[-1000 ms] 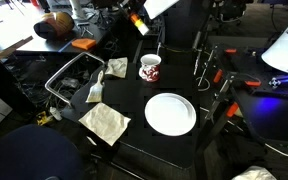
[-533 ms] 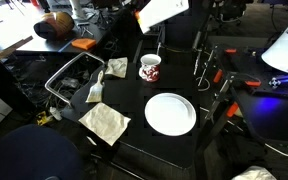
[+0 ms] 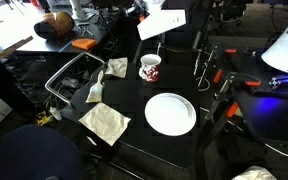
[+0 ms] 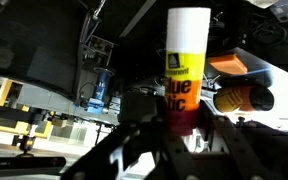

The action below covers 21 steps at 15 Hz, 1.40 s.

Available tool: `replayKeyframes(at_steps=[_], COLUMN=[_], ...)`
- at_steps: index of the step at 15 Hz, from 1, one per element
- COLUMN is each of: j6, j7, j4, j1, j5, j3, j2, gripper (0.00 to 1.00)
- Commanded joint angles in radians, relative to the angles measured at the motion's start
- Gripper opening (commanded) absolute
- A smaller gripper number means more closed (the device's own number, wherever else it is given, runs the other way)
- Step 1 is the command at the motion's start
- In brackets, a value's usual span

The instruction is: Pick the bottle on the table and put it in the mug

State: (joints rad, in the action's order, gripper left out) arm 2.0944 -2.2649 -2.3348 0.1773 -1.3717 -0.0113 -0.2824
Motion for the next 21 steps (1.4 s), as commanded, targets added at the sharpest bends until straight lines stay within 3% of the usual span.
replayKeyframes(at_steps=[1,4,5,9,10,21], j6=[-0.042,-0.017,-0.017,-0.017,-0.017,-0.186], j7=[-0.068,-0.062,-0.063,-0.063,-0.063,-0.224], j4=[0.042,0.028,0.031,0.031,0.031,0.09], j1=[-0.03,-0.041,-0.043,-0.045,-0.046,-0.012], j5=[0.011,-0.003,-0.003,-0.003,-0.003,-0.021], j3=[-0.03,-0.035,-0.035,-0.04,-0.041,-0.073], j2=[-0.054,-0.054,-0.063,-0.067,-0.067,-0.176], gripper=[0.08,0.08,0.33,0.33,0.08,0.08])
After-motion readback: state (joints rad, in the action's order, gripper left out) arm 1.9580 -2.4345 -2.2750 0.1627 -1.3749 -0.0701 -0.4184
